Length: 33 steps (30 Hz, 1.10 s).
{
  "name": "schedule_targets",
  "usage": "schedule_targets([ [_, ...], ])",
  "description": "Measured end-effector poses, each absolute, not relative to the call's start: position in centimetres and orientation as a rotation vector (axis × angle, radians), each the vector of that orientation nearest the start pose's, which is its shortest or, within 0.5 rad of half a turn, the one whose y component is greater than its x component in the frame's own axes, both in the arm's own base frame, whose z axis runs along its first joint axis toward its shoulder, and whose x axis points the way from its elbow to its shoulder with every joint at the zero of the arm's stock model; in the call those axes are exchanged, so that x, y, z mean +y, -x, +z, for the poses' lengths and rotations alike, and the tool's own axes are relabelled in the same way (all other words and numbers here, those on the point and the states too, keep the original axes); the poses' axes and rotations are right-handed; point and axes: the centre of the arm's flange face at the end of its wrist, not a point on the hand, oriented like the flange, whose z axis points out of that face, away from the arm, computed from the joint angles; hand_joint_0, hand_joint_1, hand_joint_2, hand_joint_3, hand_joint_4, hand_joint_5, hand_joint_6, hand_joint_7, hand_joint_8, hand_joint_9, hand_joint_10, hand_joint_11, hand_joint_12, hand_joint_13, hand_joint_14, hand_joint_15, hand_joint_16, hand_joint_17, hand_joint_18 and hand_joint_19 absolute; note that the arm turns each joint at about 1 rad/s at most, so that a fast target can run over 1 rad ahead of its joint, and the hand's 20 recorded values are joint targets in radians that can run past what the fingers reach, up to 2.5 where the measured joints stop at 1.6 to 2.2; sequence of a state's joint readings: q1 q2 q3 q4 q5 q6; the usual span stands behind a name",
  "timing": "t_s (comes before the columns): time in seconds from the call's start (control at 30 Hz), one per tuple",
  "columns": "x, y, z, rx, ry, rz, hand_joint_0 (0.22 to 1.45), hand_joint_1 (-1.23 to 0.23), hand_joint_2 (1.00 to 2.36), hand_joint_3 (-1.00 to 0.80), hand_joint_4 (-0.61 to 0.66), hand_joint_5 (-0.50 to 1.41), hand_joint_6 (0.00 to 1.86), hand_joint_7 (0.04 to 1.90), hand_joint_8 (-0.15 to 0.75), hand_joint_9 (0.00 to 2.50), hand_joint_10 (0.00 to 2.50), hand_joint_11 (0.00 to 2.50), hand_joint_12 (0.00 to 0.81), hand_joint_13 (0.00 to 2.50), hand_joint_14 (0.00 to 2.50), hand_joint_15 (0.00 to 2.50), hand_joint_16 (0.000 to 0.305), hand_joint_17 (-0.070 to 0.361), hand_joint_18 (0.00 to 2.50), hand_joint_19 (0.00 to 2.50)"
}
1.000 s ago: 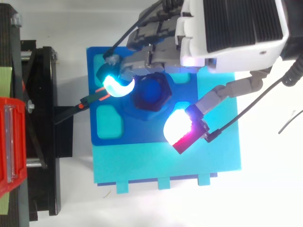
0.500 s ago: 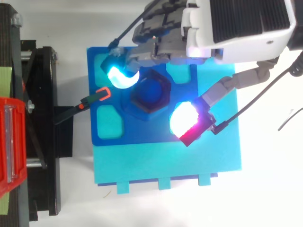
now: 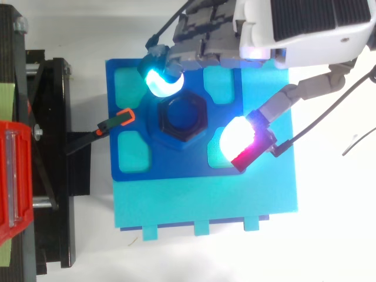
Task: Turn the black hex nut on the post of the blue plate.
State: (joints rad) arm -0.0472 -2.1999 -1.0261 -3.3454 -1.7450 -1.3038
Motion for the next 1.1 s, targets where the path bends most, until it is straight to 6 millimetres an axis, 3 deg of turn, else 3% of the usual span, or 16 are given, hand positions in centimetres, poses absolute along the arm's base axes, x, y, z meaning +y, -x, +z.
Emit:
schedule_targets([
  [0.77,-14.9,-69.4,36.7,1.918,-0.128,0.277,0.46,-0.46,1.00,-0.50,0.19,-0.17,0.50,1.07,0.195,0.49,0.01,0.25,0.326,0.55,0.01,0.29,0.044,0.100,0.33,0.30],
  [1.1,-14.9,-69.8,39.4,1.884,-0.125,0.275,0.46,-0.46,1.00,-0.50,0.19,-0.17,0.50,1.07,0.193,0.50,0.01,0.26,0.328,0.56,0.01,0.29,0.044,0.100,0.34,0.30],
])
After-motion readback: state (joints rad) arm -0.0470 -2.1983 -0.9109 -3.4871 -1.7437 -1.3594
